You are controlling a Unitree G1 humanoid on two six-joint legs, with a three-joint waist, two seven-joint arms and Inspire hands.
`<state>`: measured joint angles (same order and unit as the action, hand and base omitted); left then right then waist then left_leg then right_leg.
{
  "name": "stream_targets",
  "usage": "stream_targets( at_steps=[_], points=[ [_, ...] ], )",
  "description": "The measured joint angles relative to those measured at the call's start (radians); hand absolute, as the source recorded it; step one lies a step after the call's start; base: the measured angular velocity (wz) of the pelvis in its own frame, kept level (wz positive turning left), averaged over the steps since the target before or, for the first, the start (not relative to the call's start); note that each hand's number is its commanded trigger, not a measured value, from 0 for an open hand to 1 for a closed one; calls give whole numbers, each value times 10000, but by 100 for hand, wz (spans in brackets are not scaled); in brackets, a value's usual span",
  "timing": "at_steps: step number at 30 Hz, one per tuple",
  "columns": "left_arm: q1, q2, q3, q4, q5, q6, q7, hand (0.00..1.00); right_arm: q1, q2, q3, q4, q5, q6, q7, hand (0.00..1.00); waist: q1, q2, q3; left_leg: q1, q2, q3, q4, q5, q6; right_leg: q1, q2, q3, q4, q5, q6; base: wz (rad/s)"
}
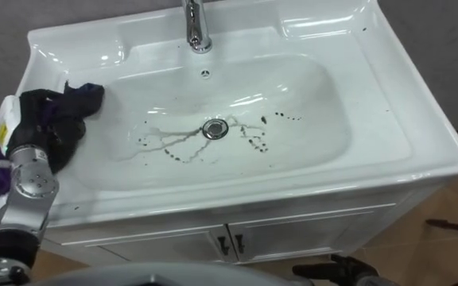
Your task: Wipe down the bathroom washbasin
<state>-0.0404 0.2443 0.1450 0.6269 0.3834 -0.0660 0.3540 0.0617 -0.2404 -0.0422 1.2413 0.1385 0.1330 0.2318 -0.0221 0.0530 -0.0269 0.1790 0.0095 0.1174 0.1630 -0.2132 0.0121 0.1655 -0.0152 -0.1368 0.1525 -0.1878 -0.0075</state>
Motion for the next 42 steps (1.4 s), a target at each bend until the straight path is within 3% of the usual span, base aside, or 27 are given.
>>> stream_targets(
  at_steps=[20, 26, 35, 39, 42],
  points=[
    [-149, 101, 441, -1, -1187, -2, -934, 100, -171, -7, 2, -52, -735, -14, 210, 0, 1, -26, -9, -29, -43, -142, 34, -1, 0, 80, -44, -176, -11, -51, 18, 2],
    [-224, 20, 448, -429, -1561, 24, -1245, 100, -177, 34, 27, -54, -740, -40, 239, 0, 26, -141, -21, -116, -65, -154, 97, 0, 0, 52, -100, -379, -13, -95, 33, 10],
    [126, -36, 138, -1952, -1550, 878, -1408, 100, -152, 54, 229, -17, -521, -261, 320, 0, 19, -244, 26, -362, -76, -262, 91, 0, -2, -79, -119, -578, -32, -101, 31, 6],
    [371, -49, -143, -2780, -1536, 1043, -1479, 100, -149, 50, 413, -12, -257, -490, 305, 0, 0, -279, 178, -523, -88, -373, 133, 0, -2, -174, -123, -604, -57, -100, 31, 6],
    [463, -56, -290, -3031, -1520, 1063, -1468, 100, -119, 52, 426, -19, -253, -593, 304, 0, -9, -269, 183, -625, -89, -382, 159, 0, -2, -248, -123, -618, -54, -100, 30, 1]
  ],
)
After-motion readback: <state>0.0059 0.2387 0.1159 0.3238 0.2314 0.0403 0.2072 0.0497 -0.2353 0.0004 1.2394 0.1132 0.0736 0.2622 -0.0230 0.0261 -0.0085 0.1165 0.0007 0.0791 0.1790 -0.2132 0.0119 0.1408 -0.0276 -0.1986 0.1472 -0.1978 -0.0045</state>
